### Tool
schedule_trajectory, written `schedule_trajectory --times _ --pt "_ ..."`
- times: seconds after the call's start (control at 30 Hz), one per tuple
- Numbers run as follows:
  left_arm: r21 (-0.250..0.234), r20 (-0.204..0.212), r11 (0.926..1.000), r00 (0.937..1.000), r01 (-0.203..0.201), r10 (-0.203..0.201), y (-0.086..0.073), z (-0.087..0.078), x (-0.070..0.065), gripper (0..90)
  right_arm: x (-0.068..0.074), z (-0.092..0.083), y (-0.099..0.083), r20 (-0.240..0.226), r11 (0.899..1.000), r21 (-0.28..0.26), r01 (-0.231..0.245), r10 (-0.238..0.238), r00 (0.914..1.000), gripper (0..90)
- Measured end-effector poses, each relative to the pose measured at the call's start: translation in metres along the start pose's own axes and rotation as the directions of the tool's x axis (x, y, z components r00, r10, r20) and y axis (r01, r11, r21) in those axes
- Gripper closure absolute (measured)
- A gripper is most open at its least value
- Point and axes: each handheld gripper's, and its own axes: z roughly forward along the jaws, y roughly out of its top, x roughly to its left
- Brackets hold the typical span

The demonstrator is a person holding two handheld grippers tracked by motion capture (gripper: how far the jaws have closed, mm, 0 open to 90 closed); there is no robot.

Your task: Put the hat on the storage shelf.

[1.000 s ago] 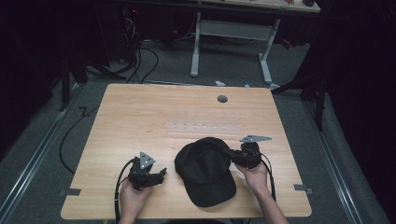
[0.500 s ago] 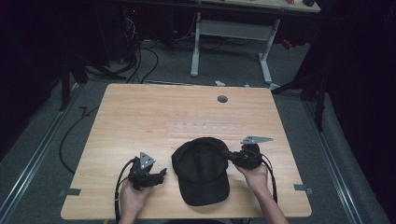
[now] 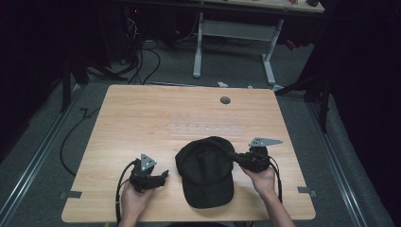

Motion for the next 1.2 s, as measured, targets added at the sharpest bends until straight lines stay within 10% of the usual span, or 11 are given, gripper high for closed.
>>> schedule_trajectory --times 0.73,1.2 --pt "0.096 0.088 0.9928 0.9930 0.070 -0.079 0.011 -0.002 -0.002 20.6 0.005 -0.031 0.017 -0.011 0.993 -0.093 0.067 -0.068 0.9976 88.4" --pt "0.136 0.278 0.9845 0.9494 0.111 -0.146 0.027 -0.018 -0.029 18.0 0.008 -0.045 0.027 -0.036 0.985 -0.149 0.086 -0.092 0.9951 88.5"
